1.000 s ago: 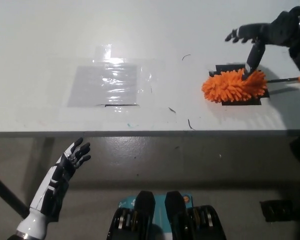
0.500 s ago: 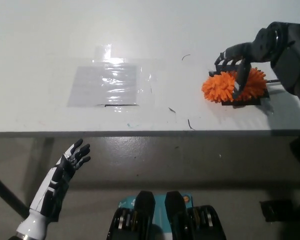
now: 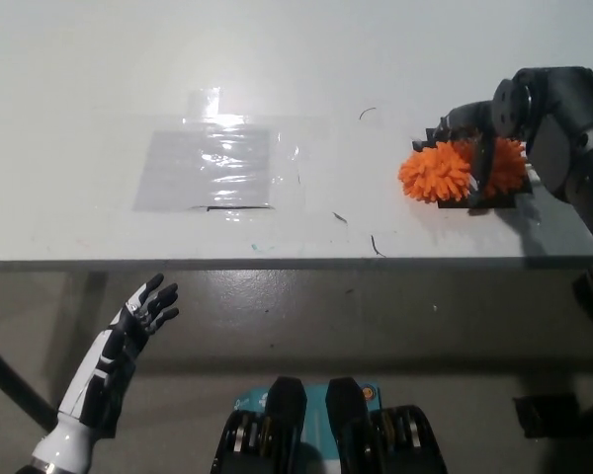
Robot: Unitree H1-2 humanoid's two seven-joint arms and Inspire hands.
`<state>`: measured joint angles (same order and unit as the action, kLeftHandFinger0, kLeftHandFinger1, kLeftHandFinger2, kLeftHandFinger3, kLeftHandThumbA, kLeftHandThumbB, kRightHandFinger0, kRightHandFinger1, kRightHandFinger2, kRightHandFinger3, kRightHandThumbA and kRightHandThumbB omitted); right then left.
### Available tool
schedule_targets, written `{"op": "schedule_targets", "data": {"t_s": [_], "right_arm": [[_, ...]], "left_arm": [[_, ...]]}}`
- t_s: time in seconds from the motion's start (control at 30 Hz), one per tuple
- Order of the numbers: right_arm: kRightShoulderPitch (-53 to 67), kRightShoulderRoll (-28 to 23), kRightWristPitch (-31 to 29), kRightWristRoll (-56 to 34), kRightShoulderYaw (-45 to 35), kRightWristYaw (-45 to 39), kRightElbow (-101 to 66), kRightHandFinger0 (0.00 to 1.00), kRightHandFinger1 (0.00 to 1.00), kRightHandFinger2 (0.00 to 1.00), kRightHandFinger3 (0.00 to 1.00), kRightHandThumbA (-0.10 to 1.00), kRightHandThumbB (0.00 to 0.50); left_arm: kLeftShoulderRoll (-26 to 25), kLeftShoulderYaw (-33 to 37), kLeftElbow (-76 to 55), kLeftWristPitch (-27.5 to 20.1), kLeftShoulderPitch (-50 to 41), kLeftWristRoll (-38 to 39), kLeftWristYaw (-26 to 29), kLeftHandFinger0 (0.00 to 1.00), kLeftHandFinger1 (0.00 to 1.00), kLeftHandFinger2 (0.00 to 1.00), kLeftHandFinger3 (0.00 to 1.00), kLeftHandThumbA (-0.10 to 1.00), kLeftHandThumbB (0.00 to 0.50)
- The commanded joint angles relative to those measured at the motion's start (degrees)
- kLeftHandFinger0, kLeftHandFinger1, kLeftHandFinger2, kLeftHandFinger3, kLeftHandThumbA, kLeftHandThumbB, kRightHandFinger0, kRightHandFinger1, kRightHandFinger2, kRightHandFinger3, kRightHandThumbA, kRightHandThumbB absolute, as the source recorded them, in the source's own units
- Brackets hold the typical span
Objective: The robot uses it right hand to pick up an extended orange duster kept in the middle of the desk and presses its handle against the desk to collapse it
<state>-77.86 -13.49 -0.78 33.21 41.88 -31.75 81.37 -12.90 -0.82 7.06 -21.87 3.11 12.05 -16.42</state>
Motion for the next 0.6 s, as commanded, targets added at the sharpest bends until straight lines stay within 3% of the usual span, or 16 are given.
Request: {"op": "schedule_targets", "data": {"t_s": [0.0, 0.2, 0.23, 0.27, 0.3, 0.33, 0.37, 0.43, 0.47, 0.5, 0.53, 0.57], "right_arm": [[-0.9, -0.3, 1.3, 3.8, 1.8, 6.2, 0.7, 1.0, 1.0, 1.0, 1.0, 1.0, 0.388], [-0.1, -0.5, 1.7, 4.3, 2.0, 8.0, 0.9, 1.0, 1.0, 1.0, 1.0, 1.0, 0.401], [1.6, -0.6, 2.2, 2.8, 0.1, 12.8, 0.8, 1.0, 1.0, 1.0, 1.0, 0.88, 0.398], [1.8, -0.6, 2.3, 2.6, -0.2, 13.4, 0.8, 1.0, 1.0, 1.0, 1.0, 0.87, 0.398], [2.4, -0.7, 0.6, 2.0, -1.3, 17.8, 0.4, 1.0, 1.0, 1.0, 1.0, 0.73, 0.372], [3.2, -1.1, -2.4, 1.6, -2.3, 24.1, 0.0, 1.0, 1.0, 1.0, 1.0, 0.51, 0.247], [3.6, -1.4, -4.2, 1.5, -2.8, 27.6, -0.2, 0.99, 1.0, 1.0, 1.0, 0.43, 0.25], [3.6, -1.3, -4.3, 1.6, -3.0, 27.7, -0.2, 0.9, 1.0, 1.0, 1.0, 0.4, 0.248], [3.9, -1.5, -5.4, 1.3, -3.6, 30.0, -0.3, 0.39, 0.48, 0.54, 0.66, 0.12, 0.157], [4.7, -2.0, -9.3, 0.7, -4.8, 37.4, -0.9, 0.02, 0.09, 0.32, 0.35, -0.09, 0.168], [4.8, -2.2, -10.3, 0.8, -5.0, 39.0, -1.0, 0.0, 0.2, 0.52, 0.46, -0.1, 0.173], [4.8, -2.2, -10.3, 0.8, -5.0, 39.1, -1.0, 0.0, 0.25, 0.58, 0.51, -0.1, 0.173]], "left_arm": [[-0.5, -0.5, -0.9, -2.7, 0.4, 0.5, -0.6, 1.0, 1.0, 1.0, 1.0, 1.0, 0.284], [-0.5, -0.3, -0.6, -3.3, 0.6, 0.6, -0.9, 1.0, 1.0, 1.0, 1.0, 1.0, 0.28], [-0.1, 0.0, -1.7, -2.8, -0.1, 0.5, -0.7, 1.0, 1.0, 1.0, 1.0, 1.0, 0.285], [-0.1, 0.0, -1.9, -2.7, -0.2, 0.5, -0.6, 1.0, 1.0, 1.0, 1.0, 1.0, 0.285], [-0.1, 0.0, -1.7, -2.8, -0.1, 0.5, -0.6, 1.0, 1.0, 1.0, 1.0, 1.0, 0.287], [-0.2, 0.0, -1.8, -2.6, 0.2, 0.5, -0.6, 1.0, 1.0, 1.0, 1.0, 1.0, 0.288], [-0.3, 0.0, -1.9, -2.4, 0.3, 0.4, -0.6, 1.0, 1.0, 1.0, 1.0, 1.0, 0.289], [-0.3, 0.0, -1.9, -2.4, 0.3, 0.4, -0.6, 1.0, 1.0, 1.0, 1.0, 1.0, 0.29], [-0.3, 0.0, -1.9, -2.3, 0.3, 0.4, -0.6, 1.0, 1.0, 1.0, 1.0, 1.0, 0.295], [-0.5, -0.1, -1.6, -2.4, 0.8, 0.7, -0.7, 1.0, 1.0, 1.0, 1.0, 1.0, 0.278], [-0.6, -0.2, -1.5, -2.4, 1.0, 0.8, -0.8, 1.0, 1.0, 1.0, 1.0, 1.0, 0.277], [-0.6, -0.2, -1.5, -2.4, 1.0, 0.8, -0.8, 1.0, 1.0, 1.0, 1.0, 1.0, 0.276]]}}
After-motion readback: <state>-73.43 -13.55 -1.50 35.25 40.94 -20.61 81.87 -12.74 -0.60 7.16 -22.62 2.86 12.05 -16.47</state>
